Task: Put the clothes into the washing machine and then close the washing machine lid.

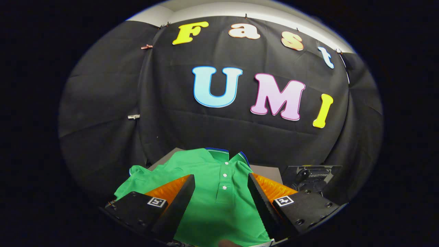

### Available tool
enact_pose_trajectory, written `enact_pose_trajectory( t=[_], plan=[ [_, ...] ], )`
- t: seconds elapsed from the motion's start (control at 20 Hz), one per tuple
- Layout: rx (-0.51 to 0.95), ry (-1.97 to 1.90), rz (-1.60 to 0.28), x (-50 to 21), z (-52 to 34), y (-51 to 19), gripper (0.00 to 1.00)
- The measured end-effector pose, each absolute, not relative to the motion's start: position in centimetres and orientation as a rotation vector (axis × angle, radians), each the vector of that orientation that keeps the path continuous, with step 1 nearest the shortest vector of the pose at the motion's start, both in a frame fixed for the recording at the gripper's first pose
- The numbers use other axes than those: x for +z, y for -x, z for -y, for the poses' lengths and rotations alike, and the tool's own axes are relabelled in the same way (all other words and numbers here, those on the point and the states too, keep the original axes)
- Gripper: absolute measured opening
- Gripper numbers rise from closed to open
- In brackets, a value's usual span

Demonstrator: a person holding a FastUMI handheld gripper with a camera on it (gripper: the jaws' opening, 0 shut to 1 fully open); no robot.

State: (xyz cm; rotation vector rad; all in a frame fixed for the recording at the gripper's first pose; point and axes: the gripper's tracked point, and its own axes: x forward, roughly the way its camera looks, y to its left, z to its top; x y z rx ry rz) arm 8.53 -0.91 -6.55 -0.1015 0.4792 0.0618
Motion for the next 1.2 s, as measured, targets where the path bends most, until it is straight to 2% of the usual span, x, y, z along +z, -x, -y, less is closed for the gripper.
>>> enact_pose_trajectory(
  t=[0.2,0.35,0.45,0.65,0.75,0.85,0.95,1.05,1.15,1.2],
  plan=[
    [0.065,0.147,-0.739,-12.4,1.3,-9.5,0.98],
    [0.06,0.099,-0.953,-16.5,2.1,-7.2,0.99],
    [0.023,0.021,-0.971,-16.6,2.0,-7.8,0.99],
    [0.107,0.076,-0.93,-16.8,1.3,-8.3,0.98],
    [0.126,0.107,-0.885,-16.5,1.3,-8.2,0.66],
    [0.145,0.097,-0.835,-16.5,1.0,-8.4,0.65],
    [0.153,0.097,-0.813,-16.2,1.3,-8.6,0.26],
    [0.172,0.098,-0.806,-16.0,1.1,-8.8,0.26],
    [0.166,0.081,-0.825,-16.0,1.2,-8.9,0.06],
    [0.173,0.087,-0.822,-15.9,1.2,-9.0,0.06]
  ],
)
